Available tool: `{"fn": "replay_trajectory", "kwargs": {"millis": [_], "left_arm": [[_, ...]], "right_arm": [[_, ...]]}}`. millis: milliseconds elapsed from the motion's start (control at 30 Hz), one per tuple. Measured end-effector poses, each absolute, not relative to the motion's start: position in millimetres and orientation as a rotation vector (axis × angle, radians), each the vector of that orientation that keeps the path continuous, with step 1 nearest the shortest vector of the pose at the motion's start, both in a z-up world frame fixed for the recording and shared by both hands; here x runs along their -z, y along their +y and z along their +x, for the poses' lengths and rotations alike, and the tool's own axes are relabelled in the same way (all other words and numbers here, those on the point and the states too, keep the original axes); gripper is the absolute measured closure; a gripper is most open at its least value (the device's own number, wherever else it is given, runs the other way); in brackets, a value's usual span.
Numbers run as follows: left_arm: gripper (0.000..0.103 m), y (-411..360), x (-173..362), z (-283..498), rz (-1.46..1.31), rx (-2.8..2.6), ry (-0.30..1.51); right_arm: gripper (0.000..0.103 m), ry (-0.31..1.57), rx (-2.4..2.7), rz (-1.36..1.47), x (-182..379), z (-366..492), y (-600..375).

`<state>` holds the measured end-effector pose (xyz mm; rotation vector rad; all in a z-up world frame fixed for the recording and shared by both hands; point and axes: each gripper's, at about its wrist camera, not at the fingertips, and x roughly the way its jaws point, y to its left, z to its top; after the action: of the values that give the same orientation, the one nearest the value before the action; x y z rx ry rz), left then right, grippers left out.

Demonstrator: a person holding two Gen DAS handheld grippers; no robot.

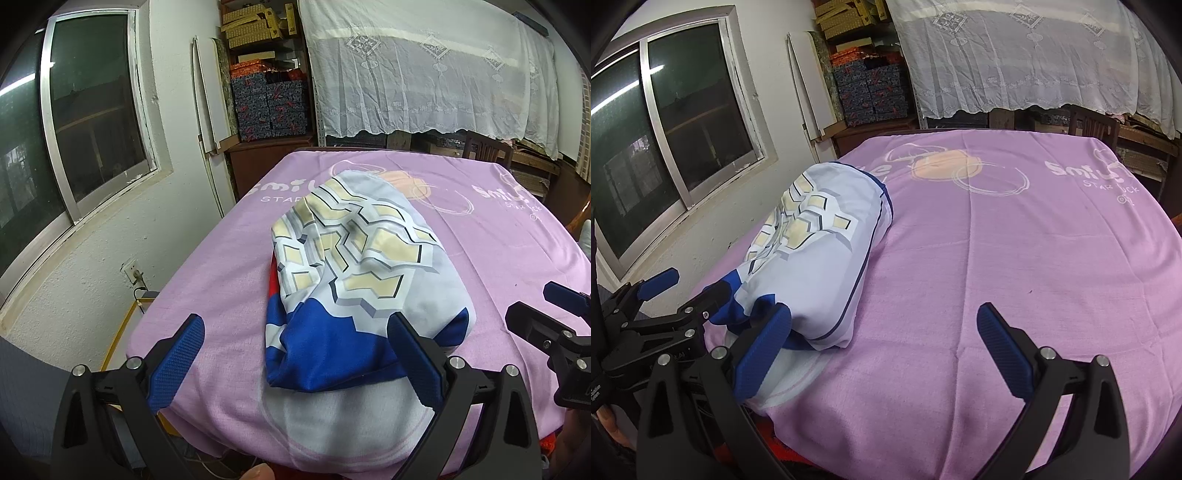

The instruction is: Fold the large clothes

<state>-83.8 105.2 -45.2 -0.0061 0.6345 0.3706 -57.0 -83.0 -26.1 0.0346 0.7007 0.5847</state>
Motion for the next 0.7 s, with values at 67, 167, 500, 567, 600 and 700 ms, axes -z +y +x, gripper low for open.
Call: {"fn": "replay_trajectory", "kwargs": {"millis": [67, 167, 500, 567, 600, 700], "left_arm": [[0.004, 105.7, 44.9, -84.4, -0.005, -0.371, 0.635], [0.004, 105.8, 45.0, -84.5, -0.005, -0.37, 0.634], [0.004, 105.4, 45.4, -85.1, -0.008, -0.37, 0.636], [0.004, 104.8, 45.6, -85.1, -0.008, -0.362, 0.635], [0.004, 104.4, 45.5, -85.9, -0.01, -0.346, 0.632], [0.004, 100.4, 44.1, -90.5, 0.017, -0.365, 0.598]], "right_arm": [[0.005, 0.7, -0.584, 0.035, 26.0, -57.1, -82.9], [0.005, 0.701, -0.585, 0.035, 26.2, -57.0, -83.1], [0.005, 0.701, -0.585, 0.035, 26.3, -57.3, -82.5], [0.005, 0.701, -0.584, 0.035, 26.4, -57.3, -82.5], [0.005, 0.701, -0.585, 0.035, 26.4, -57.3, -82.5], [0.005, 0.701, -0.584, 0.035, 26.3, -57.4, -82.3]]}}
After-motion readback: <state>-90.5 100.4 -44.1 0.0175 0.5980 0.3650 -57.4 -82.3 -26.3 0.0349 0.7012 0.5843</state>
